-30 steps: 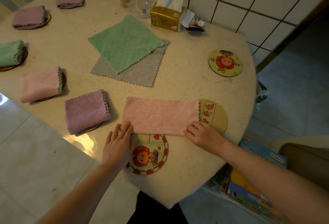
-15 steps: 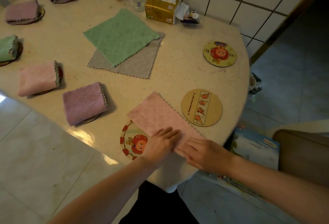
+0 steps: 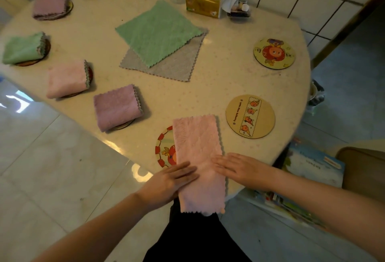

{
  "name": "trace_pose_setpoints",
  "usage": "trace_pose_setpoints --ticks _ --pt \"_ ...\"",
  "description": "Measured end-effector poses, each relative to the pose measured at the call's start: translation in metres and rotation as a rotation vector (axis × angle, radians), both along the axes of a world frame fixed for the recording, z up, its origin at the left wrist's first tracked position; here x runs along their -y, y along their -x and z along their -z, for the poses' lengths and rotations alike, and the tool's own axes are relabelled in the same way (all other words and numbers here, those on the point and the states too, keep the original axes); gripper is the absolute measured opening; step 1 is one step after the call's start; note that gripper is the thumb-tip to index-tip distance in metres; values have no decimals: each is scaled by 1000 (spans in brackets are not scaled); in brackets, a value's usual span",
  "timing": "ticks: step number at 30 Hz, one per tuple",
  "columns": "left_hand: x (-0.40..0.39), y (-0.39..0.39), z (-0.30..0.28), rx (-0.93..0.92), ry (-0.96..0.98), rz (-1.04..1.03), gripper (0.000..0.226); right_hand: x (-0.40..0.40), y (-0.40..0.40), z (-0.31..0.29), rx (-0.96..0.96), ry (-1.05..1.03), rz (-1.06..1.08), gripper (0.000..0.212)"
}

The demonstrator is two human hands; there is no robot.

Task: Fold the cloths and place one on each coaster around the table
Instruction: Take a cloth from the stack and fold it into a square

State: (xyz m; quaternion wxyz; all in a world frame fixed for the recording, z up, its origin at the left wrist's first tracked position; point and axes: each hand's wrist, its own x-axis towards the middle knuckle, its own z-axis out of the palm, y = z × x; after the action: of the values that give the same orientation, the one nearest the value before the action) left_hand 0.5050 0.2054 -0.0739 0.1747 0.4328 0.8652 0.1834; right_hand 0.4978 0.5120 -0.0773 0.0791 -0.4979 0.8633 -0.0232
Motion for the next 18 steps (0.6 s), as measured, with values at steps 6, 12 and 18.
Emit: trace_pose_setpoints --ticks 6,12,18 --pt "-12 8 -12 104 -129 -258 40 2 8 1 21 47 23 58" --pt "-36 61 -35 602 -197 -861 47 27 27 -14 595 442 710 34" --pt "-37 91 -29 917 -411 -1221 27 50 64 -13 738 631 1188 18"
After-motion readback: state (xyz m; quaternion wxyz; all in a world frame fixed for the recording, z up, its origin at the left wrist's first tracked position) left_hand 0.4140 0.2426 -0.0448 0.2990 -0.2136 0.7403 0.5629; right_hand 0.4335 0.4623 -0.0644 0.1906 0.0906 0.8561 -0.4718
